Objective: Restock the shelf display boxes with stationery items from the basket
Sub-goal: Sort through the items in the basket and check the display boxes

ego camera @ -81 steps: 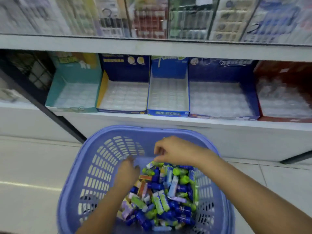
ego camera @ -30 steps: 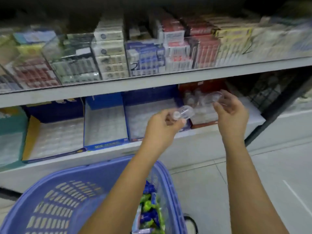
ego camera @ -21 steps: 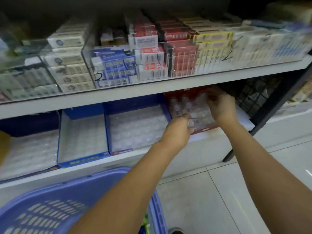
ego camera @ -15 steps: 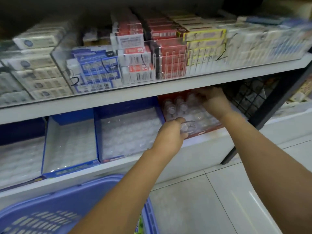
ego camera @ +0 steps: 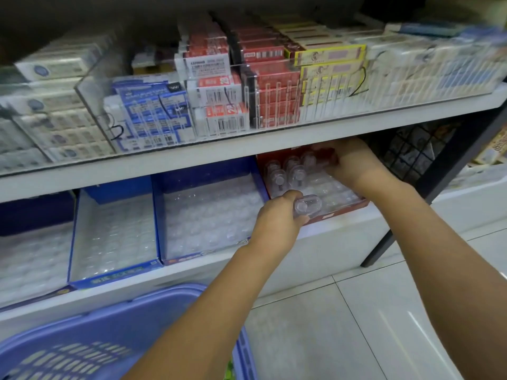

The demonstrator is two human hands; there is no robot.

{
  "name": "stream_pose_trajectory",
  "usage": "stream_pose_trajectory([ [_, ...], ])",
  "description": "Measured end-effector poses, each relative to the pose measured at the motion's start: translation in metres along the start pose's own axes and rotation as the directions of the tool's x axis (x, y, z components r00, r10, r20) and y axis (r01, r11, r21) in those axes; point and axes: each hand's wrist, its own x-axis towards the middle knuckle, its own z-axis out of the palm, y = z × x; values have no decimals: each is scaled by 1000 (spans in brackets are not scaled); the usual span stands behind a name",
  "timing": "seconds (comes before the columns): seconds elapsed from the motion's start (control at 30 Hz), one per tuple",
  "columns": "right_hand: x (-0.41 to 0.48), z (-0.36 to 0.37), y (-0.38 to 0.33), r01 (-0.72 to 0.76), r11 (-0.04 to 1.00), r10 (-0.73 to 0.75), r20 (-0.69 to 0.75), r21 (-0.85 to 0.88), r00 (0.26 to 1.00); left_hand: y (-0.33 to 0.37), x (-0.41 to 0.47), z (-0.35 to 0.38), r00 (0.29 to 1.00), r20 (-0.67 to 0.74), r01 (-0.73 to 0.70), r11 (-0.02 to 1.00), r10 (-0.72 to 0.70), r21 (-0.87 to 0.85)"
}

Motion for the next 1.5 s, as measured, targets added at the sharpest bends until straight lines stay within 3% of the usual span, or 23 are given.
stream_pose_trajectory([
  [0.07,-24,-10,-8,35,999,-40,132,38,990,0,0,1,1000,-3,-6,1000,6,15],
  [0.17,-47,-1,-21,236,971,-219,270,-33,938,4,-1,3,1000,-15,-15,999,16,43],
  [0.23,-49,13,-26,276,955,-242,245,-113,939,5,-1,3,1000,-22,-14,999,15,45],
  [0.4,-51,19,-11,244,962,-229,118,-123,966,3,-2,2,1000,-28,14,1000,-13,3],
  [0.47,-47,16,-2,140,990,-139,-34,14,990,1,-6,6,999,8,-43,998,42,55],
  [0.57,-29,19,6,-153,956,213,-237,249,948,0,-12,16,982,94,-183,944,163,276],
  [0.63,-18,29,10,-243,934,307,-240,262,921,-2,-12,20,979,118,-200,914,169,354],
  [0.77,-4,50,11,-281,926,339,-223,253,914,-3,-7,17,971,144,-233,888,191,397],
  [0.87,-3,63,12,-265,947,305,-257,180,917,-5,-7,17,966,166,-252,870,199,423],
  [1.1,4,59,15,-253,961,230,-179,-114,956,-3,-9,18,966,183,-245,863,181,441],
  [1.23,7,44,7,-252,935,247,-50,-250,968,4,-7,12,964,208,-250,842,168,479],
  [1.33,-7,28,-16,-267,907,303,64,-327,951,9,-15,0,974,166,-202,925,155,321],
  [1.43,-42,20,-55,-201,968,183,-126,-149,975,-2,-43,-21,984,-30,-169,980,173,101],
  [1.5,-68,14,-95,-99,995,97,-77,-19,992,-20,-73,-39,973,-172,-161,987,156,-17],
])
